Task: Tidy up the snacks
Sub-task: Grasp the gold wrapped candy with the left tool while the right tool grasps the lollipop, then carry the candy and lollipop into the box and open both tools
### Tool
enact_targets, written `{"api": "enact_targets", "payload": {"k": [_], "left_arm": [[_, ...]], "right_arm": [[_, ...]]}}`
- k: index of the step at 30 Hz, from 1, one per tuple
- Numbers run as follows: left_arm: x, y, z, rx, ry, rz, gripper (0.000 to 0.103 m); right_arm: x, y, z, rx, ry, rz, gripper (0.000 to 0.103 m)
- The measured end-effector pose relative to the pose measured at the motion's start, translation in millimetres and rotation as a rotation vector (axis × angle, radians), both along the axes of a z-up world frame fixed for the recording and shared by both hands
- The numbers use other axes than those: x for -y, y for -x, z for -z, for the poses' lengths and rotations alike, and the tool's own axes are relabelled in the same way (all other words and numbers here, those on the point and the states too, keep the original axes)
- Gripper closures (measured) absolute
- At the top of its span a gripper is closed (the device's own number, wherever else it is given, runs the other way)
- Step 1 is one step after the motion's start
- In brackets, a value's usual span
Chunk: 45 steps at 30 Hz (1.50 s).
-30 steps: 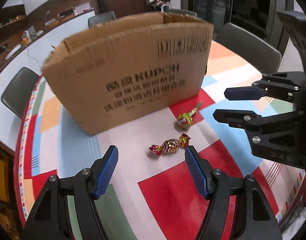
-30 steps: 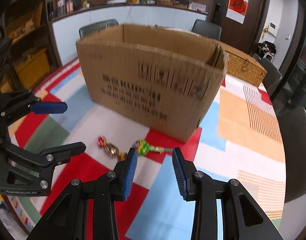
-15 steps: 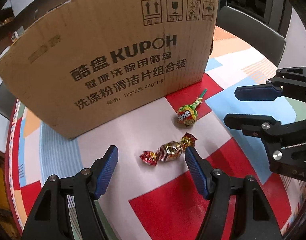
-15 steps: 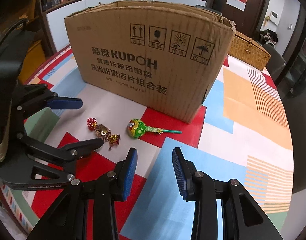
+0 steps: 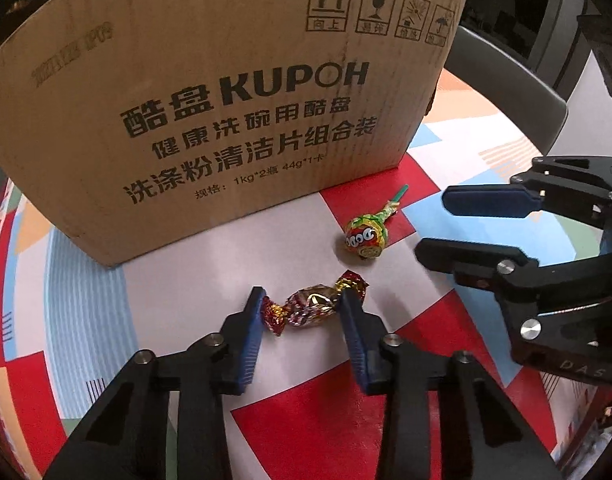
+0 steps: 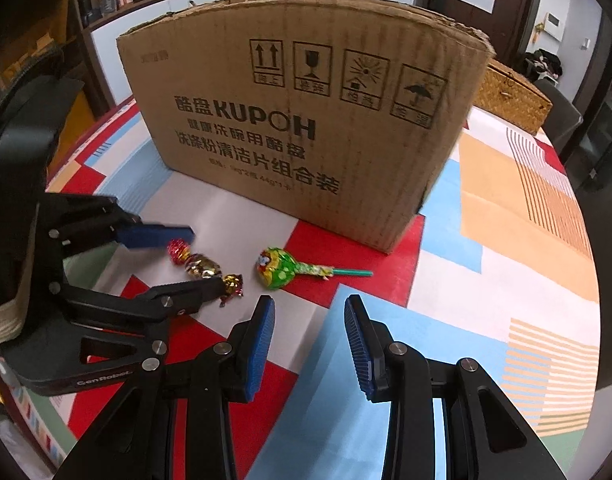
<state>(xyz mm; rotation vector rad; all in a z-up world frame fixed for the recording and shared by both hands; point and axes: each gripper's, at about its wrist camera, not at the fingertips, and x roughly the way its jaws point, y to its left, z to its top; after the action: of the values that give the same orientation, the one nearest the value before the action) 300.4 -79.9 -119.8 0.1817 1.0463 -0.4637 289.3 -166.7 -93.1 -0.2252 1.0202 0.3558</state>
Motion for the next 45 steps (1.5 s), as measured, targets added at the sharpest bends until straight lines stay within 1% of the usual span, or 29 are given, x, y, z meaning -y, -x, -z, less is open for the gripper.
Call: {"api": "enact_targets", "payload": {"k": [6, 10, 17, 22, 27, 28, 29, 31, 32, 34, 39, 45], "left_arm": [[-20, 0, -2, -0.016, 0.038, -0.049, 0.07], [-39, 0, -8, -0.017, 0.071, -0.106, 0.07], [-68, 1, -17, 0.002, 0.088, -0.156, 0.07], [-56, -4, -17, -0.004, 0.097, -0.168, 0.07], [-53, -2, -17, -0.008, 0.106, -0.172, 0.07], [-53, -2, -17, -0.009, 0.107, -0.173, 0.07], [-53, -2, -18, -0.007, 0.108, -0.174, 0.07], [-52, -1, -19, -0.002, 0.107, -0.173, 0.07], [-53, -1, -20, 0.001, 0.106, -0.174, 0.07], [-53, 2, -22, 0.004, 0.108, -0.174, 0.07], [-51, 9, -26, 0.017, 0.108, -0.176, 0.07], [-51, 22, -38, 0.051, 0.111, -0.176, 0.07]], "right_arm": [[-13, -5, -2, -0.001, 0.004, -0.051, 0.066], [-20, -12, 2, -0.016, 0.004, -0.072, 0.066], [-32, -23, 9, -0.032, 0.021, -0.087, 0.066], [-43, -30, 19, -0.043, 0.051, -0.094, 0.066], [-51, -29, 22, -0.02, 0.083, -0.102, 0.066], [-53, -28, 23, -0.015, 0.09, -0.104, 0.067], [-55, -27, 23, -0.007, 0.102, -0.107, 0.071], [-58, -24, 25, 0.014, 0.131, -0.108, 0.074], [-60, -21, 25, 0.02, 0.135, -0.113, 0.077], [-63, -19, 25, 0.03, 0.144, -0.118, 0.077], [-67, -13, 24, 0.045, 0.135, -0.112, 0.077], [-50, 3, 7, 0.074, 0.097, -0.084, 0.077]]}}
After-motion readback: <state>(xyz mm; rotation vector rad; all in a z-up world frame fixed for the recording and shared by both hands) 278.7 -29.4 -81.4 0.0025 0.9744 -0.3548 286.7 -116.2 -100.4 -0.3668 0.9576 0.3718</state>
